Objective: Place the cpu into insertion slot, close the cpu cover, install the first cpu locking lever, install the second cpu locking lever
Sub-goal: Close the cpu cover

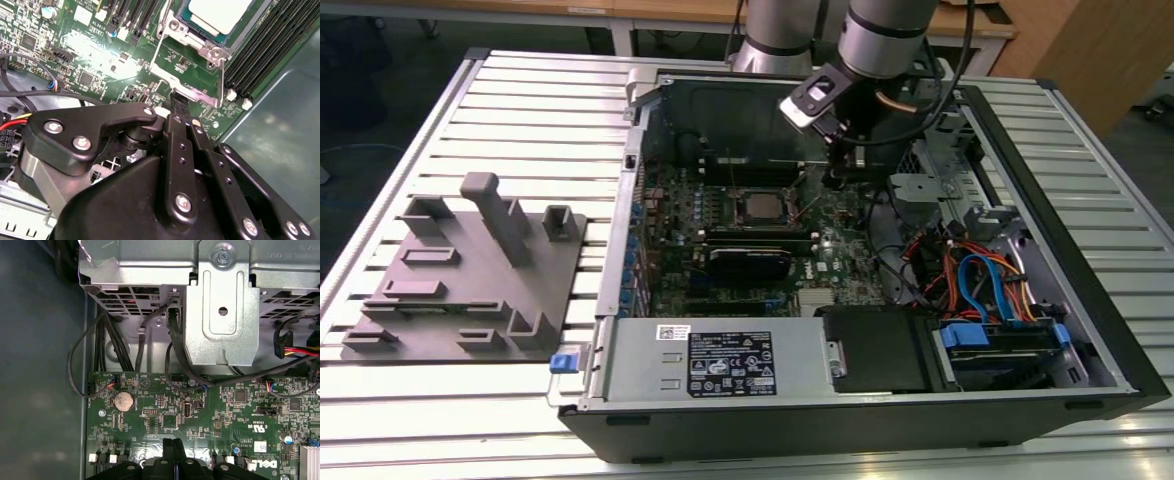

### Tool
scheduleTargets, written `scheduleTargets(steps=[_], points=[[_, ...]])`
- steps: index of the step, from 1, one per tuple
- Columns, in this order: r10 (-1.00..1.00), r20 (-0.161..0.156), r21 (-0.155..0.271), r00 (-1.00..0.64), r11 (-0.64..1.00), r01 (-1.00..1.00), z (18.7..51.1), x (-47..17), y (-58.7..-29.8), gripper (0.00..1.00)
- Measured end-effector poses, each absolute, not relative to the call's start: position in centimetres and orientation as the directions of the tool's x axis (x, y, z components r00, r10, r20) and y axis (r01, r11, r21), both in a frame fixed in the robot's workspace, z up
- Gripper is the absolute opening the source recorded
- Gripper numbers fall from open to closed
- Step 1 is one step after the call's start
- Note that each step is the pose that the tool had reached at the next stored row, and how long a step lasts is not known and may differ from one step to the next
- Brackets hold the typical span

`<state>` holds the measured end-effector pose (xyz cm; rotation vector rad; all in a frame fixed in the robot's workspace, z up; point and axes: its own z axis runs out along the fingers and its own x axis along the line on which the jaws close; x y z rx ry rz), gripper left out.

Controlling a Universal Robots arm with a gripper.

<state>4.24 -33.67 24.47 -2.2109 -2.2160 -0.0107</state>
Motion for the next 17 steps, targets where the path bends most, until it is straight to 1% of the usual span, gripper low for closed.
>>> scheduleTargets(steps=[17], points=[[1.000, 0.015, -0.003, -0.002, 0.002, 1.000, 24.6, 3.0, -33.7, 0.10]])
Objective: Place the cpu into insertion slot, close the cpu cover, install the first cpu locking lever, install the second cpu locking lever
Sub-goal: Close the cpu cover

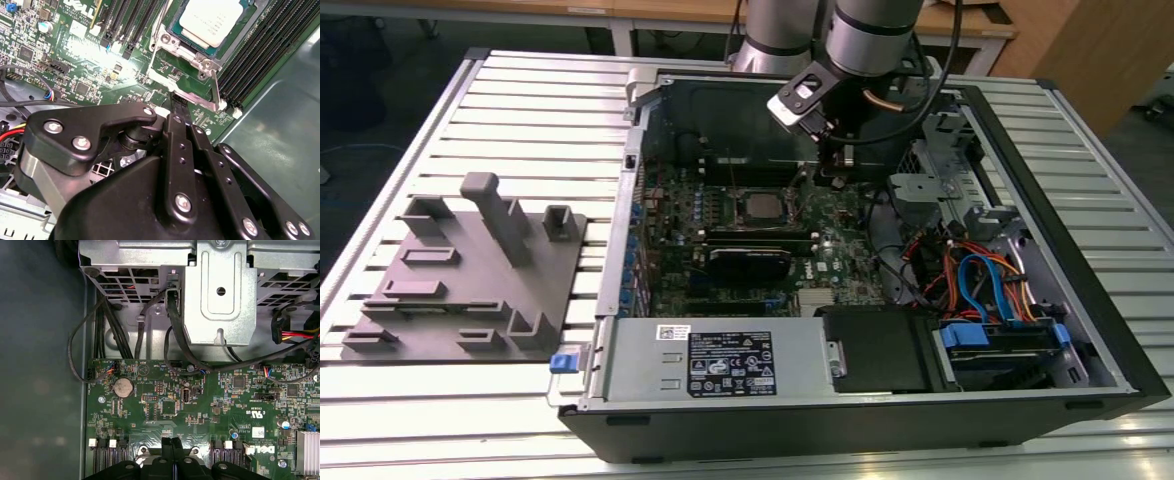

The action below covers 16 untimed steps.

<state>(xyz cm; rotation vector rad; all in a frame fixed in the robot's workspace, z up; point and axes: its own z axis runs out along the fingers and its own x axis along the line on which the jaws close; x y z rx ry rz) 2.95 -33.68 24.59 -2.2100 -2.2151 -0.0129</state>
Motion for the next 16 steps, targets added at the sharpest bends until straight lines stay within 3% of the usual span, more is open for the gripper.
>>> scheduleTargets(steps=[16], points=[[1.000, 0.015, -0.003, -0.002, 0.002, 1.000, 24.6, 1.9, -33.7, 0.10]])
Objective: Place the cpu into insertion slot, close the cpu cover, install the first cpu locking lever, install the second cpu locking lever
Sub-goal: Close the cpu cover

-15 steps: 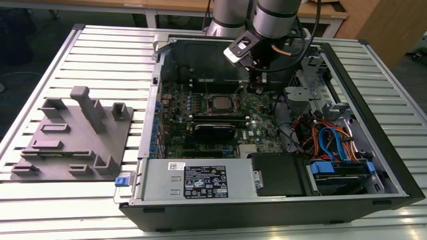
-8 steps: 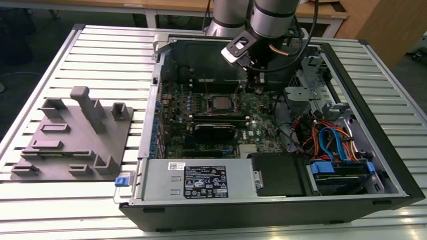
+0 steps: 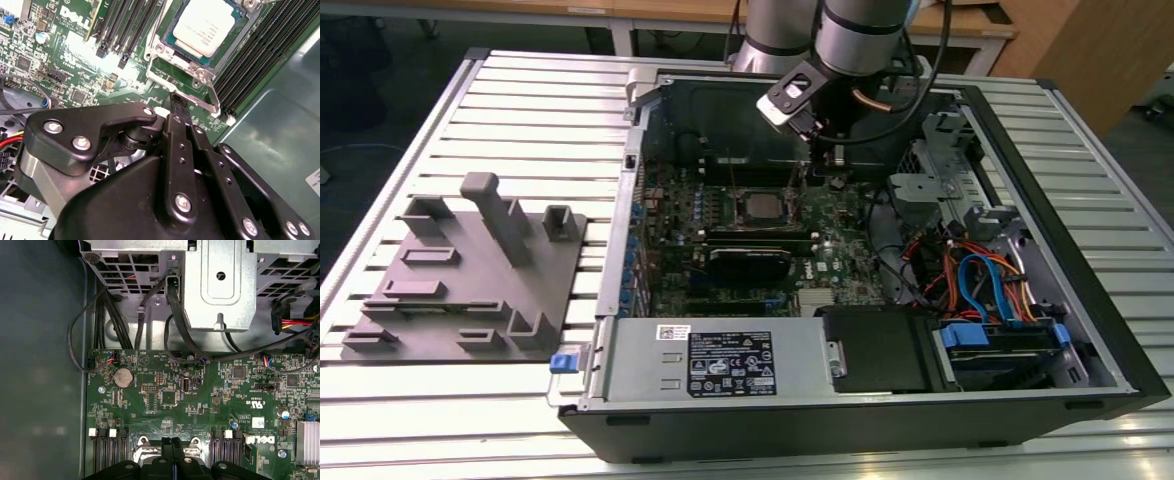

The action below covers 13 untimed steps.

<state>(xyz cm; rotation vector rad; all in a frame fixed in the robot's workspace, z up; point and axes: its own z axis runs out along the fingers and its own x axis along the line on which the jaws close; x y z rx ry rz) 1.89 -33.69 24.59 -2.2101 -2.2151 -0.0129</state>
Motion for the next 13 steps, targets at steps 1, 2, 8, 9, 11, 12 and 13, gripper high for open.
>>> scheduleTargets(steps=[1, 2, 8, 9, 11, 12, 13], points=[[1.000, 0.015, -0.003, -0.002, 0.002, 1.000, 24.59, 1.85, -33.69, 0.10], [1.000, 0.015, -0.003, -0.002, 0.002, 1.000, 24.59, 1.83, -33.69, 0.10], [1.000, 0.015, -0.003, -0.002, 0.002, 1.000, 24.59, 1.79, -33.69, 0.10], [1.000, 0.015, -0.003, -0.002, 0.002, 1.000, 24.59, 1.79, -33.69, 0.10], [1.000, 0.015, -0.003, -0.002, 0.002, 1.000, 24.59, 1.75, -33.69, 0.10], [1.000, 0.015, -0.003, -0.002, 0.002, 1.000, 24.59, 1.72, -33.69, 0.10], [1.000, 0.015, -0.003, -0.002, 0.002, 1.000, 24.59, 1.70, -33.69, 0.10]])
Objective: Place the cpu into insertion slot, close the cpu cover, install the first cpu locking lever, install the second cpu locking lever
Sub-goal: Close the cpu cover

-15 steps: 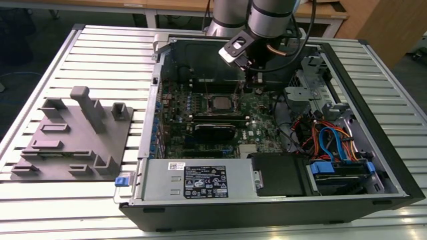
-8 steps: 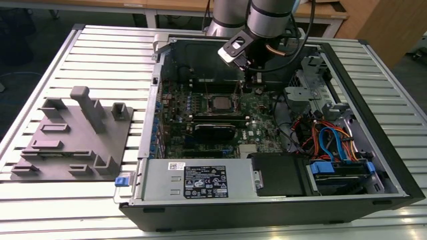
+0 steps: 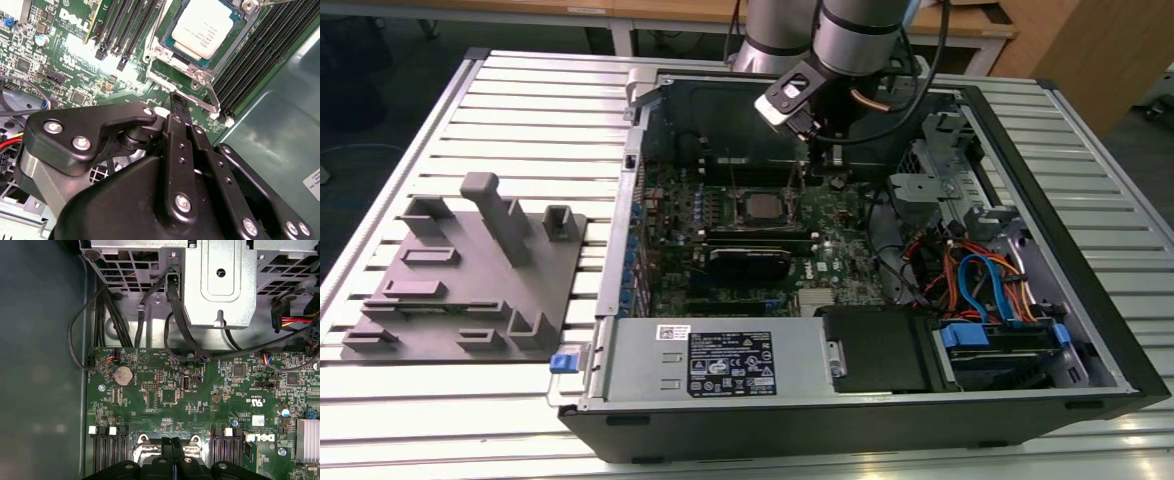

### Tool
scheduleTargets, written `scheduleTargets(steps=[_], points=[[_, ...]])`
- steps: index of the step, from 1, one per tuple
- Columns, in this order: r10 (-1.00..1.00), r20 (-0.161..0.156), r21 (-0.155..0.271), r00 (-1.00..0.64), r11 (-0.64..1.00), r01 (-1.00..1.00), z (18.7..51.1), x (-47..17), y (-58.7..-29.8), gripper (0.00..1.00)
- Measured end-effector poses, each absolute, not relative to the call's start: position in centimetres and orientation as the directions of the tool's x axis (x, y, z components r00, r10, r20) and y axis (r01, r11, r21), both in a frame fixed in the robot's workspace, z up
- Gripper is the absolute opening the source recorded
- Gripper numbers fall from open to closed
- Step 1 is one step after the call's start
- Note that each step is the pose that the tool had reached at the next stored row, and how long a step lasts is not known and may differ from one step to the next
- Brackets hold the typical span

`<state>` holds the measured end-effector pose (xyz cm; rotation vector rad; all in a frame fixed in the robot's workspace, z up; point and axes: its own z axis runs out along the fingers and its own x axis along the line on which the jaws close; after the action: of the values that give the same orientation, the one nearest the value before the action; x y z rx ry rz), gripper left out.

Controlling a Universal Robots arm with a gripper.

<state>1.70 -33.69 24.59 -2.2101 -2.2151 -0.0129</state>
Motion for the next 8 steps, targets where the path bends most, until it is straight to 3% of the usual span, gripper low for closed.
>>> scheduleTargets(steps=[8], points=[[1.000, 0.015, -0.003, -0.002, 0.002, 1.000, 24.35, 0.88, -33.69, 0.10]])
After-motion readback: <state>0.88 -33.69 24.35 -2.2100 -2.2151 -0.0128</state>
